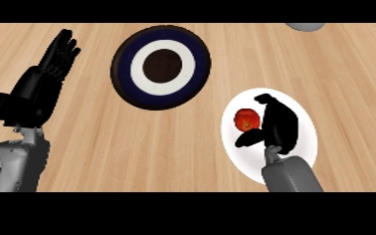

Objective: Pick the tomato from the plate and place it in the plate

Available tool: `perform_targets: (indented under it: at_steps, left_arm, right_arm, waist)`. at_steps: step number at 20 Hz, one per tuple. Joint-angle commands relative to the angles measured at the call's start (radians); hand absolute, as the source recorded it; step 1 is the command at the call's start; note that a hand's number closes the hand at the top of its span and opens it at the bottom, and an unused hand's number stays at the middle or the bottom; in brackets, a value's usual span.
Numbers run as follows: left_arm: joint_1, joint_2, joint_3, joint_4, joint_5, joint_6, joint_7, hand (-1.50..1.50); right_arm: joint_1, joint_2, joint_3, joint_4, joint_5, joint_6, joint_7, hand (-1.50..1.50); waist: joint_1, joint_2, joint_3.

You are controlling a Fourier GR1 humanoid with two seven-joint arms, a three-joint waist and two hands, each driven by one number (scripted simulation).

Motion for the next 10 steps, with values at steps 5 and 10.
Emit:
perform_targets:
  at_steps: [5, 10]
  left_arm:
    - [0.027, -0.015, 0.008, 0.035, -0.011, -0.014, -0.053, 0.00]
    - [0.053, -0.030, 0.006, -0.006, -0.026, 0.002, -0.039, 0.00]
  right_arm:
    - [0.003, -0.060, 0.017, -0.008, 0.222, -0.176, 0.006, 1.50]
    - [0.139, -0.203, -0.060, 0.012, -0.006, -0.046, -0.193, 1.50]
  waist:
    - [-0.006, 0.008, 0.004]
    - [-0.008, 0.007, 0.004]
